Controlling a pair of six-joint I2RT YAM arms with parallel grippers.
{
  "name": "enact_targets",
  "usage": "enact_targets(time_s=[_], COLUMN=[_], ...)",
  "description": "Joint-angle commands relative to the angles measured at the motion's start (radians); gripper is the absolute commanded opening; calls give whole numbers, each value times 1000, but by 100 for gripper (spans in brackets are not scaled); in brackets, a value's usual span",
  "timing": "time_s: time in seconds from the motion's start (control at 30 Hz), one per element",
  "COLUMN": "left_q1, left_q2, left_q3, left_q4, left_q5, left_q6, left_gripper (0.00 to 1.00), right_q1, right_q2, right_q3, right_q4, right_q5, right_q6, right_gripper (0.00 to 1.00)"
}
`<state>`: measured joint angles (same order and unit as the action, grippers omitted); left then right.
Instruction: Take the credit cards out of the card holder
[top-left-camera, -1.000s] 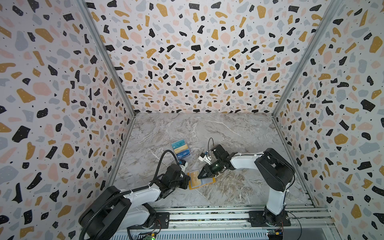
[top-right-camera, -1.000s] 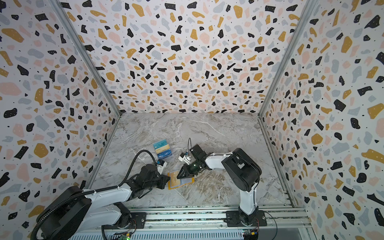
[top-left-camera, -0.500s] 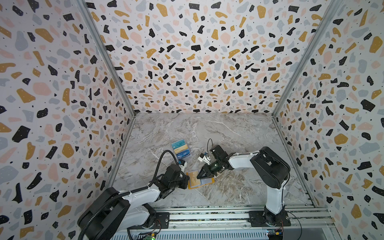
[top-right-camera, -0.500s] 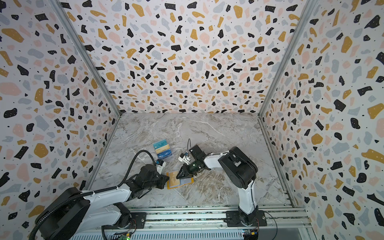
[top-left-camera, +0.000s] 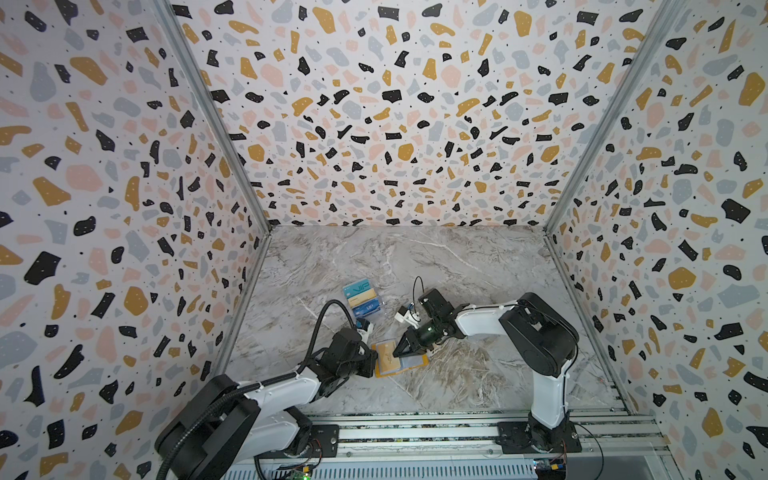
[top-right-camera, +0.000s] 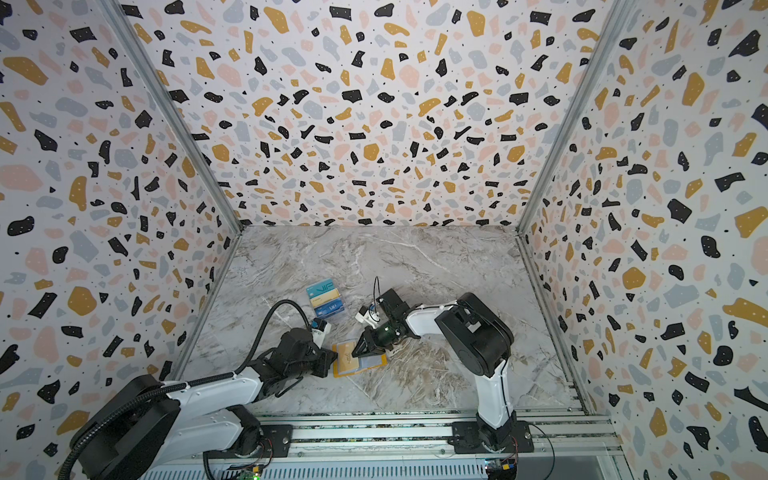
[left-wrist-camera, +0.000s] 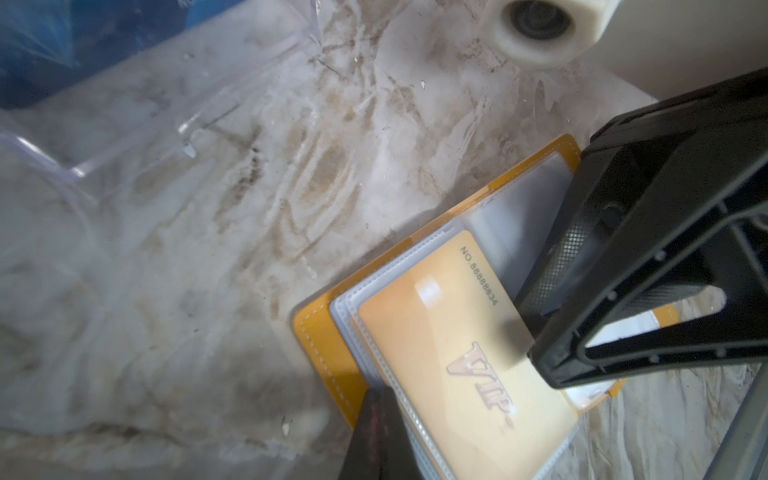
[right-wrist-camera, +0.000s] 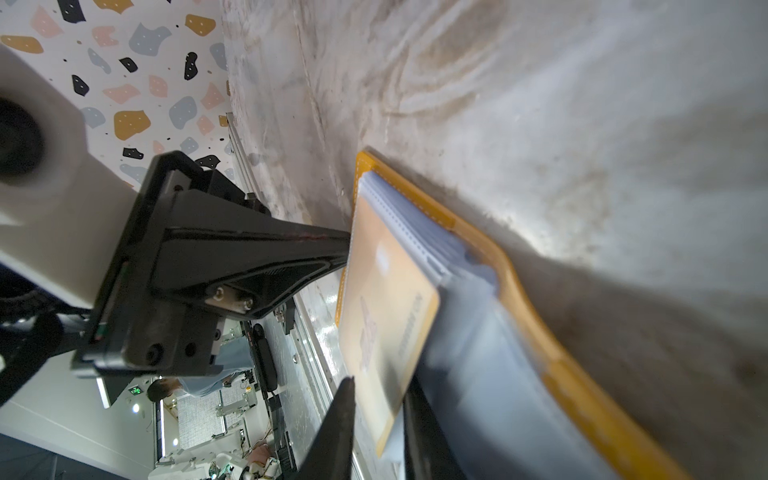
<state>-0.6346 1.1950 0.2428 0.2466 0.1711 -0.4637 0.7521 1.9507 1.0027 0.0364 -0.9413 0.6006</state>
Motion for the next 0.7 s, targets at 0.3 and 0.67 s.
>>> enact_targets(time_s=[0.3,0.67], left_q1=[-12,-13], left_q2=[19,12], left_q3=[-19,-20], left_q4=[-58,-54], left_q5=[47,50], left_q6=[11,11], left_gripper=[0,0], right_q1=[9,33], right_q2=[-81,0], right_q3=[-3,57], right_q4=[65,68], right_q5=[-83,-80], right_q6=[-105,-71], right_gripper=[23,26])
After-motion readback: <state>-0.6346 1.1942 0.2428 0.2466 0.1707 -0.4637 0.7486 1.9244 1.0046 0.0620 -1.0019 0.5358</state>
